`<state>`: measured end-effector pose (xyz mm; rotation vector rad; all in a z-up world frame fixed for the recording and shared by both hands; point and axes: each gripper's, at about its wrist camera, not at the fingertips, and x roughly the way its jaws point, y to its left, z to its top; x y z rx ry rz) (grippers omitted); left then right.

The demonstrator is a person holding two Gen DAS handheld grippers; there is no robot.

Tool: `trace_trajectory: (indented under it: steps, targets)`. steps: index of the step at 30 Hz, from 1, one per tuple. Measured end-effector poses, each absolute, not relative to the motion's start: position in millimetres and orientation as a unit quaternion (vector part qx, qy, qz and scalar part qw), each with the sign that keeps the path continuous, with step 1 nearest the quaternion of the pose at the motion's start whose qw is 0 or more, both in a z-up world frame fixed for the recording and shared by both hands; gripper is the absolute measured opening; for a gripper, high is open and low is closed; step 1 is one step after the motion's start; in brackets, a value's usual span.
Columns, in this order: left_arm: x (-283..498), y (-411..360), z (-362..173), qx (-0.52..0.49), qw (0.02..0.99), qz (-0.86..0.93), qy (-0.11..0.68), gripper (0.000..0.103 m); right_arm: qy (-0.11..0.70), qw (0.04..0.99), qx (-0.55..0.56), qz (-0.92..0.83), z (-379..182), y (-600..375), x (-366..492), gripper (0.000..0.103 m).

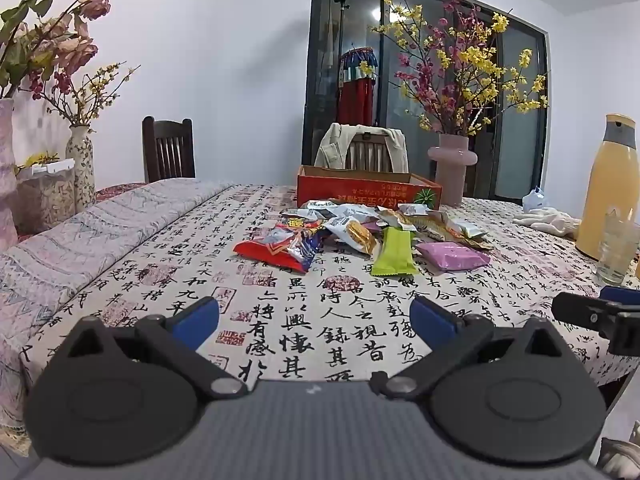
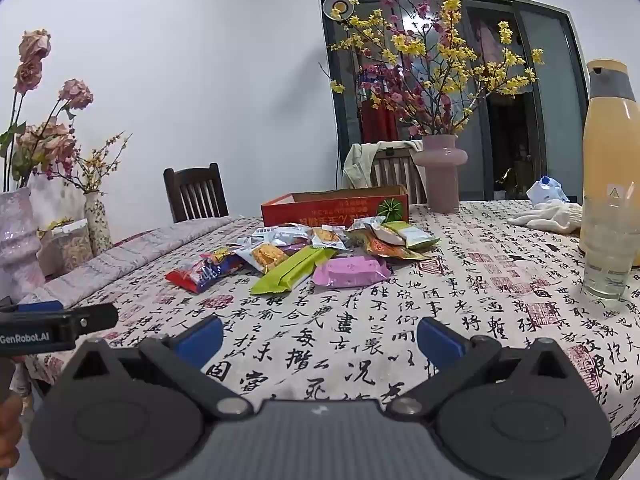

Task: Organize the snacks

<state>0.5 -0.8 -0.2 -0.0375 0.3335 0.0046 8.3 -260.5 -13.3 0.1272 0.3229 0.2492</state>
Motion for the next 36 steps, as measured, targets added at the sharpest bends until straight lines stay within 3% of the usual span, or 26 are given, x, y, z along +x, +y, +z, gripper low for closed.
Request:
trace_trajectory:
  steps: [36]
  targets:
    - [-1.3, -0.4, -5.7, -0.025, 0.985, 0.0, 0.172, 0.103, 0.167, 0.977, 0.053, 0.122, -17.5, -257.0, 11.4, 0.103]
